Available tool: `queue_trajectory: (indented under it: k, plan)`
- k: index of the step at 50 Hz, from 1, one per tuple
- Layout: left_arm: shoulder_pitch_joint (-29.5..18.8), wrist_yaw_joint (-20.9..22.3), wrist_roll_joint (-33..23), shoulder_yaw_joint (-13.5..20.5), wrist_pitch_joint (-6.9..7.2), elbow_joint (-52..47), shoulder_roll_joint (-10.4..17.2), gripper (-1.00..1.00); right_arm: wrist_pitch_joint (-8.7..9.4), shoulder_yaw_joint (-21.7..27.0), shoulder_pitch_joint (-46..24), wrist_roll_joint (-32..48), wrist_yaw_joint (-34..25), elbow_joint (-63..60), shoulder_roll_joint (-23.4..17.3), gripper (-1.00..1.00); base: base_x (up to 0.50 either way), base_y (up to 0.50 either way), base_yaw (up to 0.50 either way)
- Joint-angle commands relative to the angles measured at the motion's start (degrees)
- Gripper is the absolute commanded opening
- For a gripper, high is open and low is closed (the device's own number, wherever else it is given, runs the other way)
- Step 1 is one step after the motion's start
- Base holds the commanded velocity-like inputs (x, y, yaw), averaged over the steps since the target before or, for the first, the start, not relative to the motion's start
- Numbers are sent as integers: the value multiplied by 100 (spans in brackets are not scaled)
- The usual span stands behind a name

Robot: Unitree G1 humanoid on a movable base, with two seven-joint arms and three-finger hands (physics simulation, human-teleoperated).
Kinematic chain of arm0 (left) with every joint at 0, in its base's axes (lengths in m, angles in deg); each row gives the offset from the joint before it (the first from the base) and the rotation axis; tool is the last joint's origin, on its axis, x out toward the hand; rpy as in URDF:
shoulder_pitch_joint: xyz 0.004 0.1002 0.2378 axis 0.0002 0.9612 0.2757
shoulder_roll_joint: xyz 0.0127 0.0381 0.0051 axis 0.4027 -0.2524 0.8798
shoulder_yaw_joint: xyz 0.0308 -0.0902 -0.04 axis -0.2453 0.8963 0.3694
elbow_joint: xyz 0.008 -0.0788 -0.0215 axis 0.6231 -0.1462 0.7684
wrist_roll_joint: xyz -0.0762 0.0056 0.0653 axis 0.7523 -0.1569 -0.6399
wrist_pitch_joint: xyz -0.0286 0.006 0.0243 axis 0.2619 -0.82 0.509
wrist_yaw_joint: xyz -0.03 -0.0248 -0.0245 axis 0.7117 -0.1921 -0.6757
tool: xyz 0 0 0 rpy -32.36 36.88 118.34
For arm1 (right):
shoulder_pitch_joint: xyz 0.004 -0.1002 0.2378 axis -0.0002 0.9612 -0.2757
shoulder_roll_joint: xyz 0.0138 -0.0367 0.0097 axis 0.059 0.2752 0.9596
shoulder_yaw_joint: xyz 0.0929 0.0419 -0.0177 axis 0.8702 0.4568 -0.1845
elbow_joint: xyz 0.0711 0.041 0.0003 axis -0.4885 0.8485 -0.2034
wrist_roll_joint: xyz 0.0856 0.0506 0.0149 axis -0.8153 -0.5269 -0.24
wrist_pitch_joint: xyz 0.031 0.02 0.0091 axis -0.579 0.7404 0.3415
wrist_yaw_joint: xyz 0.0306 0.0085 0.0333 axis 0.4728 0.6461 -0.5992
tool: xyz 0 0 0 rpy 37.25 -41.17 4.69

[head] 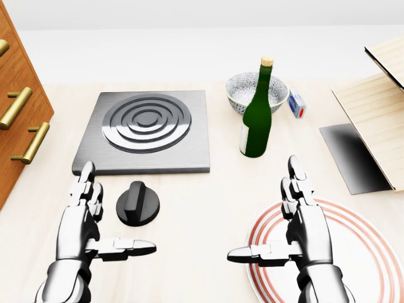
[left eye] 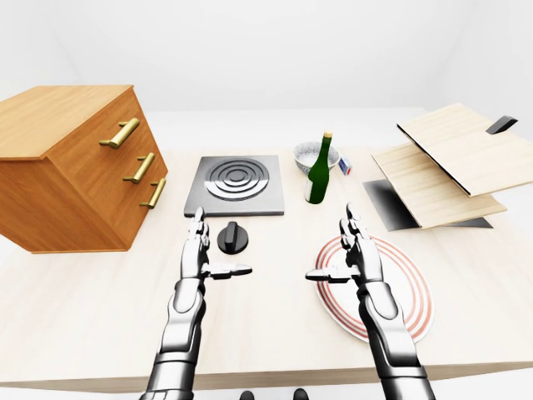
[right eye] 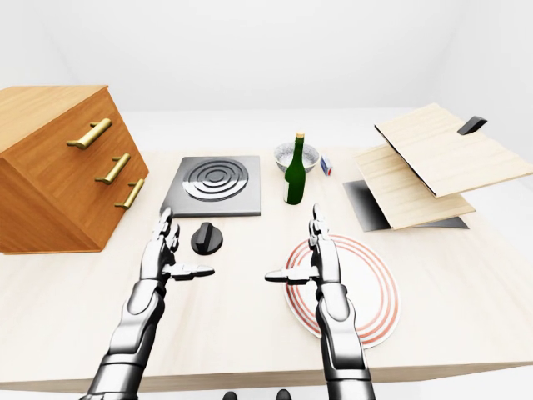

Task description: Turn on the stove.

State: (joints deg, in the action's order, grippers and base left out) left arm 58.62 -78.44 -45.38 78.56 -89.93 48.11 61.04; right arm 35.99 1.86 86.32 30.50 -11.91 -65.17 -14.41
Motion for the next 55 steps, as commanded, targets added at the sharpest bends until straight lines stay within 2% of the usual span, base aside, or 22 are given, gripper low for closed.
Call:
queue_trajectory:
  k: [1,17,19,20,22,24,25,26,27,28,31,36,37,39,42,53,55]
  plan:
    - [-220,-66,-193,-152,-137,772,-71,100,35,18,-19,-46,-14,-12,-9,100,0,0,0]
    - [-117,-67,-273,-249,-137,722,-135,100,17,22,-47,-42,2,49,-12,100,0,0,0]
    - [-49,-16,-285,-291,-137,621,-155,100,50,37,-54,-74,-12,31,-16,100,0,0,0]
    - [48,152,-197,-331,-137,426,-171,100,51,41,-62,-76,-12,39,-19,100,0,0,0]
    - [179,346,-129,-384,32,168,-188,100,28,44,-82,-72,-4,89,-19,100,0,0,0]
    - [219,229,-221,-379,-51,134,-213,100,3,29,-68,-53,4,92,-14,100,0,0,0]
    - [338,412,-146,-449,105,-69,-228,100,0,26,-68,-53,0,101,-14,100,0,0,0]
    - [348,426,-146,-450,119,-88,-232,100,-1,26,-68,-54,-1,101,-14,100,0,0,0]
    - [435,512,-133,-504,211,-207,-249,100,3,29,-65,-57,2,92,-13,100,0,0,0]
    - [441,519,-136,-504,219,-217,-253,100,3,29,-65,-57,3,92,-14,100,0,0,0]
    - [536,517,-219,-597,167,-245,-309,100,60,33,-29,-76,-8,-6,-16,100,0,0,0]
    - [411,500,-276,-606,17,83,-330,100,87,34,-11,-81,-17,-53,-16,100,0,0,0]
    - [315,473,-290,-584,-68,281,-332,100,72,43,-35,-86,-21,-18,-20,100,0,0,0]
    - [97,454,-293,-538,-137,733,-329,100,84,42,-31,-83,-18,-29,-19,100,0,0,0]
    - [-42,446,-268,-497,-137,985,-323,100,80,43,-35,-85,-19,-23,-18,100,0,0,0]
    - [-40,576,-268,-586,-137,1093,-380,100,132,51,-37,-99,-17,-79,-20,100,0,0,0]
    - [-38,651,-214,-591,-82,992,-384,100,147,57,-47,-108,-19,-85,-23,100,0,0,0]
